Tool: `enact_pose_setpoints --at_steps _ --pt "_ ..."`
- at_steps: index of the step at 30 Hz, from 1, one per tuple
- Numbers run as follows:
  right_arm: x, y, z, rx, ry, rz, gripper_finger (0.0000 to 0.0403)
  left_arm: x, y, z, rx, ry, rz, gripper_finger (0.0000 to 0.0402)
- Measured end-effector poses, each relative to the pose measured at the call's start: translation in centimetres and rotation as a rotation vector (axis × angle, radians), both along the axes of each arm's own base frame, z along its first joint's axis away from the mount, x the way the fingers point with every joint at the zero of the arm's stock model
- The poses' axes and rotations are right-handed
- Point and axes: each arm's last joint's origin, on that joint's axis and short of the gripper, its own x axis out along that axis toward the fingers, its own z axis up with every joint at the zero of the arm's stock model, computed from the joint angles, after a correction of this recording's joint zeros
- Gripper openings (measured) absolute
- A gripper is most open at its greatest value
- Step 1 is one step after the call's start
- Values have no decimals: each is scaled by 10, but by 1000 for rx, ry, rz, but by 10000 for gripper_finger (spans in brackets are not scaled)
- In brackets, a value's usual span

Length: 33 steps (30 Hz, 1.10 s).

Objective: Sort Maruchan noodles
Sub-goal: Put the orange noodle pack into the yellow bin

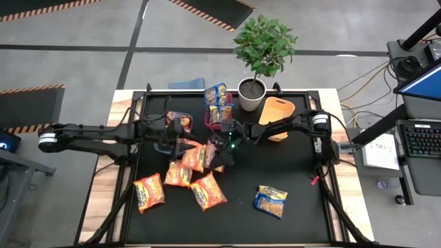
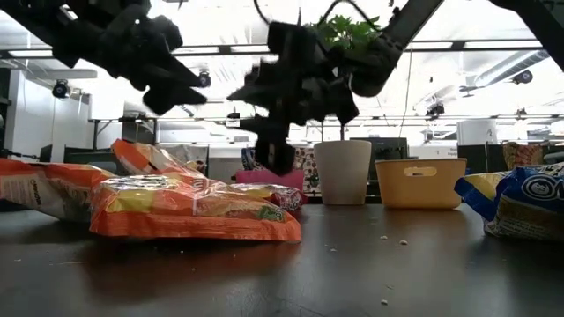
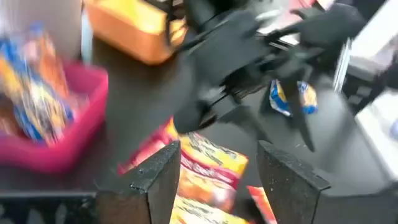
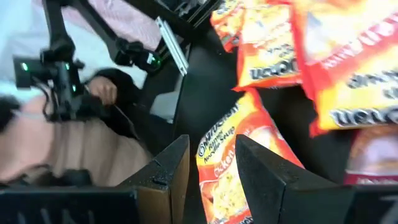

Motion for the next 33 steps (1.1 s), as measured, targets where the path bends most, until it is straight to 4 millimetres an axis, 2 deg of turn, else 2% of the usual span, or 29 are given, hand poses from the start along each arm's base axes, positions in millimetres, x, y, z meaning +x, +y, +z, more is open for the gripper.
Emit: enact_pose_setpoints --at_steps 6,12,18,24,29,33 --pt "-11 18 20 -202 -27 -7 118 -6 -2 -5 -309 189 115 192" --pt "-35 31 39 -426 82 -62 118 -9 -9 0 -506 398 238 191" --pt "-61 43 46 -545 94 -99 118 -5 -19 4 -551 543 354 191" --pt "-84 42 44 -613 59 -206 118 2 -22 1 -560 587 408 191" --pt "-93 42 45 -614 -13 -248 118 9 -28 -6 -571 632 415 191" --pt "-94 42 46 -614 -29 -252 118 18 -33 1 -561 636 389 191"
